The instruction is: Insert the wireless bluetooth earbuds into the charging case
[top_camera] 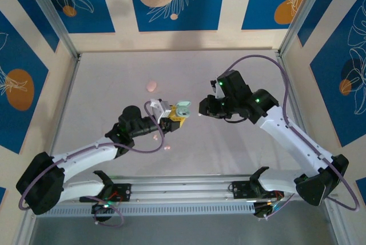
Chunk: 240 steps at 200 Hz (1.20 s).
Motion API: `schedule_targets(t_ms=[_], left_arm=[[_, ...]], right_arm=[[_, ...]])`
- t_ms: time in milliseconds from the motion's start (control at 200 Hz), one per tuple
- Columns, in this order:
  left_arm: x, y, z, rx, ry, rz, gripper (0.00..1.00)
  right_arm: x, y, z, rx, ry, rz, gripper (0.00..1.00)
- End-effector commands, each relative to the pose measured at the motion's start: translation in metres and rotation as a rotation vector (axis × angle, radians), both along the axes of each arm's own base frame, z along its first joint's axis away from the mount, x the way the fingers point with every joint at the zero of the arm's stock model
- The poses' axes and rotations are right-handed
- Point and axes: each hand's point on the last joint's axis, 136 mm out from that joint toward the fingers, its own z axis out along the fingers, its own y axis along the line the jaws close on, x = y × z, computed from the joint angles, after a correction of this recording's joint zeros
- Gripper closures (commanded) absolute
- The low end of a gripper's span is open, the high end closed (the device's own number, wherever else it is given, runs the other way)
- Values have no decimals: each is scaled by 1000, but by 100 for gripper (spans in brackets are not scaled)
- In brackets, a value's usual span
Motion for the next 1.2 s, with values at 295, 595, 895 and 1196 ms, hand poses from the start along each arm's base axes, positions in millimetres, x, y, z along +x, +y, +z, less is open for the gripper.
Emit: schedule_targets(t_ms=[295,595,895,1196], left_arm=[[-5,-5,1,12,-34,-22,66],[-7,-5,4,6,-38,-25,66],[-7,-5,7,-3,-40,-18,66],[-6,-4,12,-19,-44,-10,66]], right_arm=[[7,25,13,10,-31,56,77],[12,33,14,10,-44,63,77],[13,40,5,-8,-30,76,77],[7,33,-2,-62,-21,91,77]])
